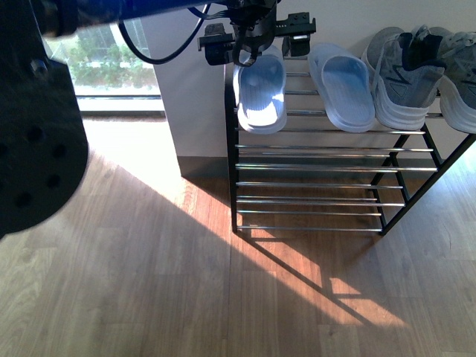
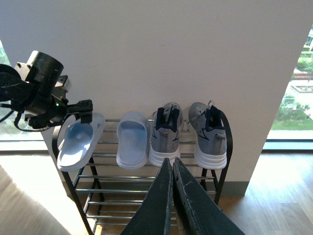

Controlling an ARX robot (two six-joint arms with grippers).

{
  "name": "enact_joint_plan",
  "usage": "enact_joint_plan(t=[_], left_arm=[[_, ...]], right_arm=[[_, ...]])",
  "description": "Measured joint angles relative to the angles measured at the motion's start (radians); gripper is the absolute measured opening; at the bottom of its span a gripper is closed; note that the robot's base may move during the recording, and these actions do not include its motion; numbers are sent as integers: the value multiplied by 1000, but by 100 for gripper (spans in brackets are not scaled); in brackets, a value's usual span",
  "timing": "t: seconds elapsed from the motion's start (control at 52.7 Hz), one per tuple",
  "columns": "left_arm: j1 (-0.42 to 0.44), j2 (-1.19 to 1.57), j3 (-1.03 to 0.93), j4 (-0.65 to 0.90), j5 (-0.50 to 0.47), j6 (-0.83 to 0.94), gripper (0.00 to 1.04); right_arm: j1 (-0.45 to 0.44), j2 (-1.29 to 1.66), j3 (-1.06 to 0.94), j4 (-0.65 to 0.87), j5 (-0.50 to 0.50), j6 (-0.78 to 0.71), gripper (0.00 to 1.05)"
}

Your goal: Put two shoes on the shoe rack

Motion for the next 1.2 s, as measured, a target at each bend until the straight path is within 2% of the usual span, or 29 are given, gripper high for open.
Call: enact_joint_plan(t=[0.152,0.304,0.379,0.55,0.759,0.854,0.892,1.006,1.119,1.195], left_arm=[[8,-341,-510,312,-31,2,95],[8,-535,-718,357,-5,-36,95],[4,-613,-863,447,-14,-60,95],[2,-806,-1240,656,-116,-48,95],[49,-1252,-1727,868,-213,66,95],[74,-1433,-1904,868,-249,95,95],[85,-1538,-2012,845,-293,110,95],[108,-1852,-2267,721,-339,109,95],[138,-2098,-2368,582,-399,111,95],[162,-2234,-2398,492,-403,116,95]], right_arm=[[0,0,0,0,0,0,1],[0,0,0,0,0,0,1],[0,0,0,0,0,0,1],[0,0,0,0,0,0,1],[0,0,0,0,0,0,1],[0,0,0,0,0,0,1],[0,0,0,0,0,0,1],[0,0,0,0,0,0,1],[0,0,0,0,0,0,1],[0,0,0,0,0,0,1]])
